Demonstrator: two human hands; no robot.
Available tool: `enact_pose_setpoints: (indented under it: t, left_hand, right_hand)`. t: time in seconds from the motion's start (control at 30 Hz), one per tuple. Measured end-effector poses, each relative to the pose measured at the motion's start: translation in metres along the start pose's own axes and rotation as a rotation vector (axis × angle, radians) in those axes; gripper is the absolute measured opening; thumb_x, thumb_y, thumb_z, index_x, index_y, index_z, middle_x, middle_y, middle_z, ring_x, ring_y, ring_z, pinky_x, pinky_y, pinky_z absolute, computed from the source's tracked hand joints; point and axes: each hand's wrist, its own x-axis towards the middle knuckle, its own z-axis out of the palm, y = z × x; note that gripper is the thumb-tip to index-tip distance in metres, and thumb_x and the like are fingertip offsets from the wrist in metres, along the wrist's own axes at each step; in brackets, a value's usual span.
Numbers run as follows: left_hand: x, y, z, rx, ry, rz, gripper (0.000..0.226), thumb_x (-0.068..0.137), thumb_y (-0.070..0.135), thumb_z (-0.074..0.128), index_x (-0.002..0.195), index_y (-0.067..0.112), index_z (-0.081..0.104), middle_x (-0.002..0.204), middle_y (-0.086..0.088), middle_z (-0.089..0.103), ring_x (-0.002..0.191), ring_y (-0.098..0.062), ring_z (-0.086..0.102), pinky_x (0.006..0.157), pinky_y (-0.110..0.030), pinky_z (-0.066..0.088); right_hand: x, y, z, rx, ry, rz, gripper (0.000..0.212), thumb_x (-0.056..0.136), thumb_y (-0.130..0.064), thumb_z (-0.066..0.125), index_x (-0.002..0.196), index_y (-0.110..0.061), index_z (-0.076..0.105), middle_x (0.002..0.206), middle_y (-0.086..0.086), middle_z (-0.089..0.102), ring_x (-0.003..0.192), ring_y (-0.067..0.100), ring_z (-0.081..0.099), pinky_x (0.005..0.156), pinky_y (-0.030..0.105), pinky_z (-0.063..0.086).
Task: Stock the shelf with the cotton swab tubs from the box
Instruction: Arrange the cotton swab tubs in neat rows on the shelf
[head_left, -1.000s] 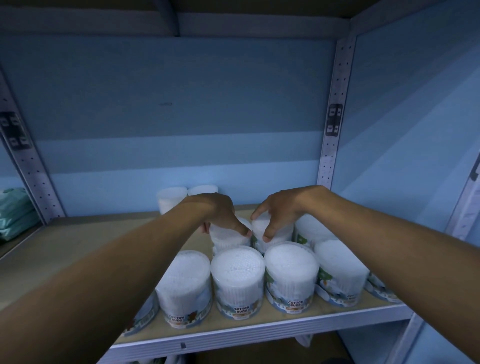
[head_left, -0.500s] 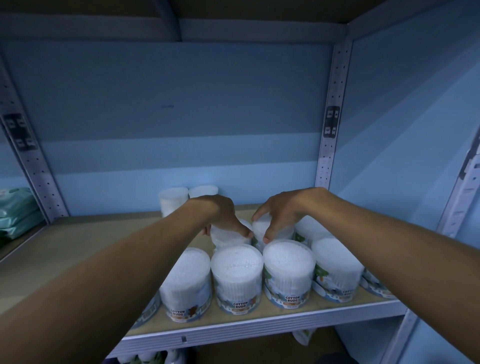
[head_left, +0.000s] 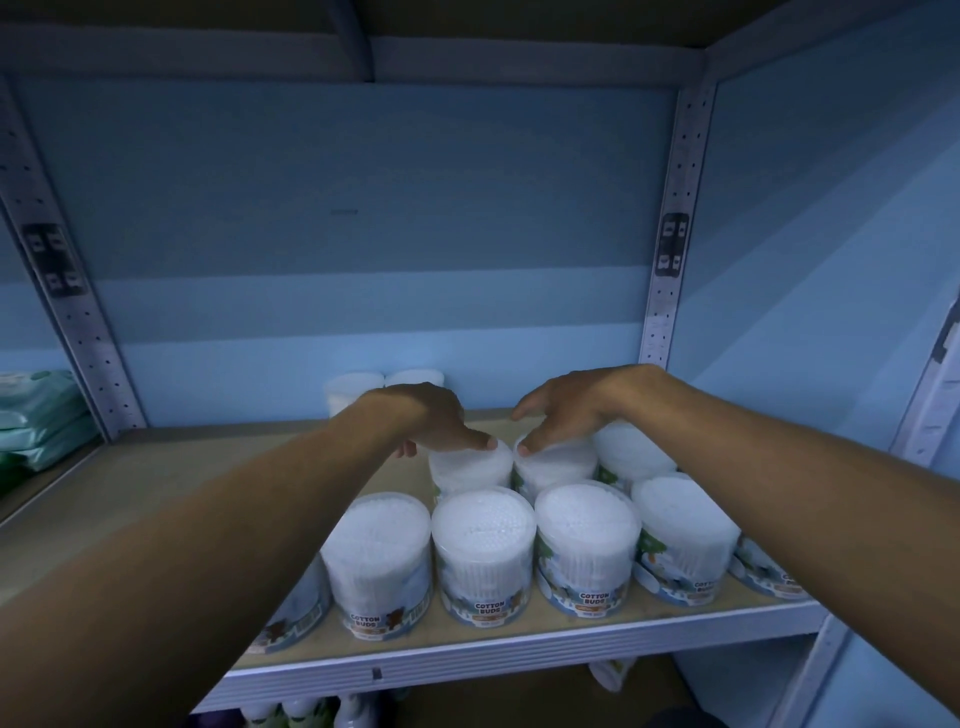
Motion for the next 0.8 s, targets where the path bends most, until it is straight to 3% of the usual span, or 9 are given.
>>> enact_pose_setpoints:
  t: [0.2, 0.27, 0.33, 0.37, 0.57, 0.67, 0.8]
  left_hand:
    - [-0.006, -0.03, -0.006, 0.057, 0.11, -0.005, 0.061, 0.097, 0.065, 0.036, 0.135, 0.021, 0.056, 0.121, -0.005, 0.064, 0.072, -0.017, 0.062, 0.087, -0.035, 0.056]
    - [0.0, -0.044, -0.005, 0.087, 0.134, -0.017, 0.061, 0.097, 0.064, 0.036, 0.139, 0.024, 0.053, 0.129, -0.003, 0.061, 0.095, -0.022, 0.065, 0.093, -0.034, 0.05]
    - [0.011, -0.062, -0.001, 0.073, 0.146, -0.024, 0.061, 0.095, 0.064, 0.041, 0.145, 0.029, 0.046, 0.142, 0.002, 0.053, 0.127, -0.021, 0.052, 0.104, -0.035, 0.042]
    - [0.016, -0.071, 0.001, 0.047, 0.163, -0.027, 0.062, 0.093, 0.064, 0.045, 0.145, 0.031, 0.045, 0.146, 0.004, 0.049, 0.133, -0.02, 0.048, 0.106, -0.035, 0.04]
    - [0.04, -0.105, 0.004, -0.014, 0.238, -0.03, 0.064, 0.089, 0.055, 0.059, 0.145, 0.029, 0.046, 0.149, -0.002, 0.041, 0.135, -0.026, 0.045, 0.107, -0.039, 0.039]
    - [0.054, -0.117, 0.006, -0.028, 0.246, -0.041, 0.063, 0.087, 0.055, 0.062, 0.142, 0.029, 0.048, 0.142, -0.003, 0.044, 0.127, -0.029, 0.05, 0.103, -0.043, 0.045]
    - [0.068, -0.126, 0.008, -0.027, 0.258, -0.071, 0.07, 0.09, 0.053, 0.06, 0.15, 0.026, 0.037, 0.149, -0.006, 0.036, 0.135, -0.032, 0.041, 0.106, -0.045, 0.042]
  right_hand:
    - [0.023, -0.013, -0.003, 0.019, 0.046, -0.007, 0.068, 0.088, -0.065, 0.058, 0.148, -0.041, 0.039, 0.154, -0.009, 0.04, 0.138, 0.019, 0.041, 0.113, 0.039, 0.035]
    - [0.032, -0.018, -0.003, 0.037, 0.056, -0.013, 0.068, 0.089, -0.063, 0.058, 0.15, -0.04, 0.038, 0.155, -0.009, 0.039, 0.138, 0.018, 0.041, 0.113, 0.039, 0.035]
    - [0.042, -0.024, -0.003, 0.06, 0.065, -0.009, 0.071, 0.089, -0.063, 0.057, 0.152, -0.041, 0.034, 0.158, -0.01, 0.035, 0.141, 0.018, 0.039, 0.114, 0.039, 0.034]
    - [0.047, -0.026, -0.004, 0.072, 0.069, -0.008, 0.073, 0.088, -0.064, 0.058, 0.152, -0.041, 0.032, 0.159, -0.009, 0.034, 0.141, 0.018, 0.038, 0.115, 0.039, 0.033]
    - [0.088, -0.042, -0.003, 0.07, 0.114, 0.007, 0.083, 0.078, -0.074, 0.054, 0.152, -0.046, 0.028, 0.157, -0.007, 0.037, 0.137, 0.022, 0.044, 0.111, 0.044, 0.038]
    - [0.11, -0.052, -0.006, 0.085, 0.149, 0.01, 0.084, 0.083, -0.07, 0.058, 0.154, -0.041, 0.025, 0.155, 0.001, 0.037, 0.135, 0.026, 0.045, 0.108, 0.045, 0.04]
    - [0.142, -0.065, -0.011, 0.125, 0.185, 0.014, 0.086, 0.088, -0.066, 0.058, 0.158, -0.037, 0.018, 0.161, 0.006, 0.027, 0.142, 0.029, 0.037, 0.113, 0.046, 0.035]
